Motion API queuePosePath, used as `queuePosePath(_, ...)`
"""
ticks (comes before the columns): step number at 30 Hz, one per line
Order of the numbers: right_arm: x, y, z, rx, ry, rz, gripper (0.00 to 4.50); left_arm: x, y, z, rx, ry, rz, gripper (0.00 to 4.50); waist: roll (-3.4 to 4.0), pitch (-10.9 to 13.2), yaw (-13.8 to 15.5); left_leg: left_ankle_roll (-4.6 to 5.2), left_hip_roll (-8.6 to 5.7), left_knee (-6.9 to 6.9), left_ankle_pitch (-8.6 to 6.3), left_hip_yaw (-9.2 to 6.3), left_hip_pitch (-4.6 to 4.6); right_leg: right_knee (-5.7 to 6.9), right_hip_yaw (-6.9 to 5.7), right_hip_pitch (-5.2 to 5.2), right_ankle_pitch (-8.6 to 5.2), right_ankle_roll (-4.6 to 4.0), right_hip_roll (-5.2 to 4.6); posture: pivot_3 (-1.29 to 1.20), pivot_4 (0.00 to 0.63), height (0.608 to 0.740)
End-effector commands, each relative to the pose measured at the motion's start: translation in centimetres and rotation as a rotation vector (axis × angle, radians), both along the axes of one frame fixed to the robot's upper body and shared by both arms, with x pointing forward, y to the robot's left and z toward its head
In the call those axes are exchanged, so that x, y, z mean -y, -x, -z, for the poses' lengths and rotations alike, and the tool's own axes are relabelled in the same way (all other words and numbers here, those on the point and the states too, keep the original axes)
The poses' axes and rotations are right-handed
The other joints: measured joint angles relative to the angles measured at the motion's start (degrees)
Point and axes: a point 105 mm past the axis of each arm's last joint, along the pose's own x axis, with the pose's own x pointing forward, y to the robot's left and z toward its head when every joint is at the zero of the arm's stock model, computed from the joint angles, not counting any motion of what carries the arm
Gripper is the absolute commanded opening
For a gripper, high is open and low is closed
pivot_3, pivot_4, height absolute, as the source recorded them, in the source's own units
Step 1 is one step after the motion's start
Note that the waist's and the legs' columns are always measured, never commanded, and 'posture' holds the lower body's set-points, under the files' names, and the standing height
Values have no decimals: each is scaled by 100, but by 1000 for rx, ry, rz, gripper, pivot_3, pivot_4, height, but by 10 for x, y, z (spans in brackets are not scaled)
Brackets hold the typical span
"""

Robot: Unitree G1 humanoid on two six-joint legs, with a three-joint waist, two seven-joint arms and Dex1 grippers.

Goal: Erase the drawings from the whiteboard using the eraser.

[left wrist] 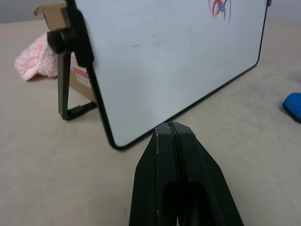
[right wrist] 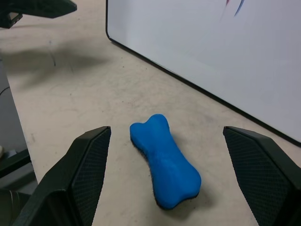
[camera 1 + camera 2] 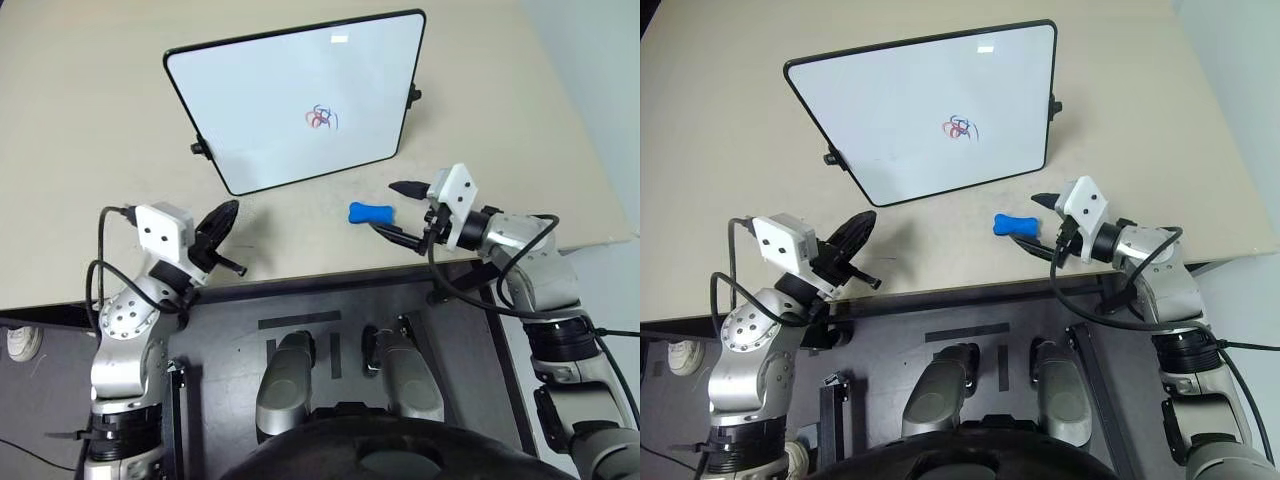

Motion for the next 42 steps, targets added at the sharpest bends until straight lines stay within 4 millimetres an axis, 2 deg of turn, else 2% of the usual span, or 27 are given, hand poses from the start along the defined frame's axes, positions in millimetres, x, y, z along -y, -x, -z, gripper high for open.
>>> queuePosePath(1,-1,3,-17,53,-19,-21,4040,3,0,-4,21,2,6,0,0,0,-3,0,0,0,0,0,0,0,0,0,0,0,0,0,150,740)
queuePosePath(17,-18,5,-16,79,76,-107,4040,11,-5,-2,25,0,23,0,0,0,-3,3,0,0,2,0,-1,0,0,1,0,0,0,0,150,740)
queuePosePath(28,-24,-3,3,64,284,-171,4040,17,-2,4,13,27,16,0,-1,-1,-16,7,1,1,6,1,2,2,0,0,1,-2,0,0,150,740)
queuePosePath(33,-19,-13,7,64,340,-161,4040,26,-1,8,6,42,26,0,-1,0,1,9,1,1,6,1,0,2,0,0,2,-3,0,0,150,740)
queuePosePath(42,-16,-16,5,96,358,-161,4040,30,-2,11,7,58,20,0,-1,0,-9,10,1,0,7,1,2,2,0,0,20,-33,0,0,150,740)
